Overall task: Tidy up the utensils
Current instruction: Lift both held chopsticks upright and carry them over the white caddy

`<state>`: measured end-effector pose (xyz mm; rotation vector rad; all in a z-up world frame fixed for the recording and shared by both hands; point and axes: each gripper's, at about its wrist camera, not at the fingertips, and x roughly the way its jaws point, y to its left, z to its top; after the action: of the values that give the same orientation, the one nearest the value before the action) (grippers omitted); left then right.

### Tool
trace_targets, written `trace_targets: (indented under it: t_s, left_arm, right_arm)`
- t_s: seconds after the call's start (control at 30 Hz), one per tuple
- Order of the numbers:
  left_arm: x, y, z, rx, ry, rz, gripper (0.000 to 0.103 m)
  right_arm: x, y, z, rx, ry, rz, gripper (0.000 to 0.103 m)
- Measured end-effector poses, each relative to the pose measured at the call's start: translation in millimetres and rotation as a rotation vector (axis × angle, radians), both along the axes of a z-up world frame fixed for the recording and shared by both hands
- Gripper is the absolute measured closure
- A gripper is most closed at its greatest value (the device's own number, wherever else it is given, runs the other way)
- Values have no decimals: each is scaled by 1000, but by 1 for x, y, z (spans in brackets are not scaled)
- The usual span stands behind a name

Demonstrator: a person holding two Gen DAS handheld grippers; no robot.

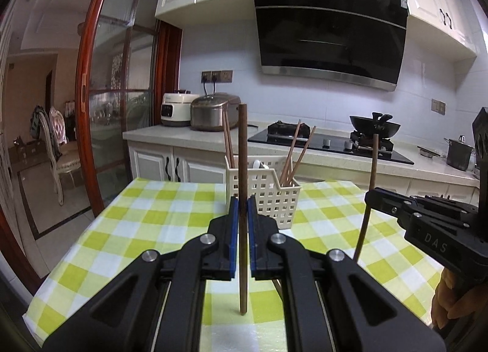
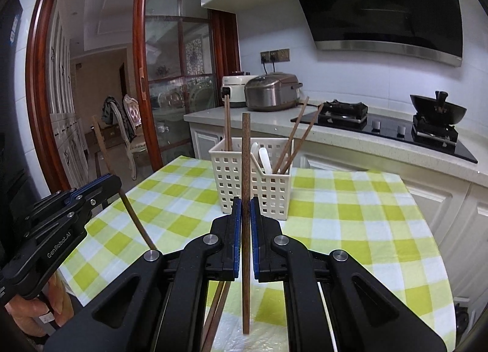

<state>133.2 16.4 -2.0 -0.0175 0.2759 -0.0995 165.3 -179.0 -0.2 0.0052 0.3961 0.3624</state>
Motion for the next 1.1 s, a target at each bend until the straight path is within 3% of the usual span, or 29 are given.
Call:
trace_targets:
  t_s: [0.57, 1.1]
  left_arm:
    - [14, 6, 9, -6, -3, -43, 97]
    - [96, 12, 81, -28, -39, -136, 97]
  right_arm:
    - [15, -4, 12, 37, -20, 24, 97]
    - [105, -25, 77, 115, -46, 46, 97]
